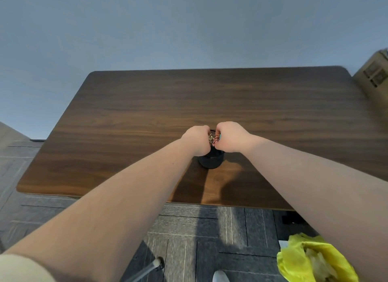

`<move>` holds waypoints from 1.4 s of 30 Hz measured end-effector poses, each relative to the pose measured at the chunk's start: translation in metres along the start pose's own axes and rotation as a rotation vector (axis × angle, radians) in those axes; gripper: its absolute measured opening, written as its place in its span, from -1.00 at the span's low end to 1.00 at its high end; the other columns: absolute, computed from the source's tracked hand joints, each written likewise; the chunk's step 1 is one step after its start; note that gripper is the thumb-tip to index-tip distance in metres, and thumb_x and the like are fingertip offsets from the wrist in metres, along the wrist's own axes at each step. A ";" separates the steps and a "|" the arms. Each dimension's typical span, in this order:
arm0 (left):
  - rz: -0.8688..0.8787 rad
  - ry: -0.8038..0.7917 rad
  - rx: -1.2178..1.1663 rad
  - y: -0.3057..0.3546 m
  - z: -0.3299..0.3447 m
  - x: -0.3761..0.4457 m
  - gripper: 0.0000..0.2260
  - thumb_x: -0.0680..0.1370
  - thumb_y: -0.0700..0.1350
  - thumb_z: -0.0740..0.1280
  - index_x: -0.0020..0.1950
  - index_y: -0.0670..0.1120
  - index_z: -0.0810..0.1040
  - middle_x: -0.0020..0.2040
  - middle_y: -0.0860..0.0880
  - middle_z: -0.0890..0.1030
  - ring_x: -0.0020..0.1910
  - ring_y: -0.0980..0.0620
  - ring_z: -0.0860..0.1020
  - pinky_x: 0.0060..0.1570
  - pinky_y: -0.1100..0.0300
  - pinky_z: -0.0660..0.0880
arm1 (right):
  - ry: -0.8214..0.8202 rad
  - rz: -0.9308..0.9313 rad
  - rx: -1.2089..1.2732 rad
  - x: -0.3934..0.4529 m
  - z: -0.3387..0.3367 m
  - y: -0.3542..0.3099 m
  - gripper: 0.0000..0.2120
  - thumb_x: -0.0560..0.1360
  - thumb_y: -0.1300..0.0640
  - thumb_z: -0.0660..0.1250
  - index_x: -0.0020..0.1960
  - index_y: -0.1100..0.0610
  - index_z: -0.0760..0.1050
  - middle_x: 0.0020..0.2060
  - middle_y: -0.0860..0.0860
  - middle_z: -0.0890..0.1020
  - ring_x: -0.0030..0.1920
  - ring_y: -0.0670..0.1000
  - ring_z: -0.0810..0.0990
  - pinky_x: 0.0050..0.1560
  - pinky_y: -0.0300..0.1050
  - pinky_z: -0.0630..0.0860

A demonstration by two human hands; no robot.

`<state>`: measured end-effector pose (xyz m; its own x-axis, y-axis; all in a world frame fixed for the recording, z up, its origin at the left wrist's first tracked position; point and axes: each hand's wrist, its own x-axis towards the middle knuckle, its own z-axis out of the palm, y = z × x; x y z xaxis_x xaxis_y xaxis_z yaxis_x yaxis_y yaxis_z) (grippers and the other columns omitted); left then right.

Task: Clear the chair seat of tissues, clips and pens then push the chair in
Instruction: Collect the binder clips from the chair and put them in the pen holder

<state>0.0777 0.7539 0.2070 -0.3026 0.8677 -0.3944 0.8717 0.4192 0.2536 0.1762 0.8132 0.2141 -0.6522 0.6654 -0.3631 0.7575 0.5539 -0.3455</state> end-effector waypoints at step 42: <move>-0.259 0.023 -0.057 -0.164 -0.009 -0.118 -0.48 0.55 0.01 0.28 0.46 -0.03 0.22 0.42 -0.12 0.30 0.31 -0.21 0.42 0.22 -0.11 0.47 | 0.053 -0.232 -0.114 -0.026 0.056 -0.155 -0.48 0.54 0.04 0.30 0.44 -0.02 0.23 0.38 0.09 0.37 0.16 0.11 0.54 0.12 -0.03 0.57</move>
<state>-0.0324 0.5850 0.2198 -0.5221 0.7350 -0.4326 0.7412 0.6419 0.1961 0.0743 0.6821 0.2285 -0.8088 0.5376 -0.2383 0.5880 0.7457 -0.3135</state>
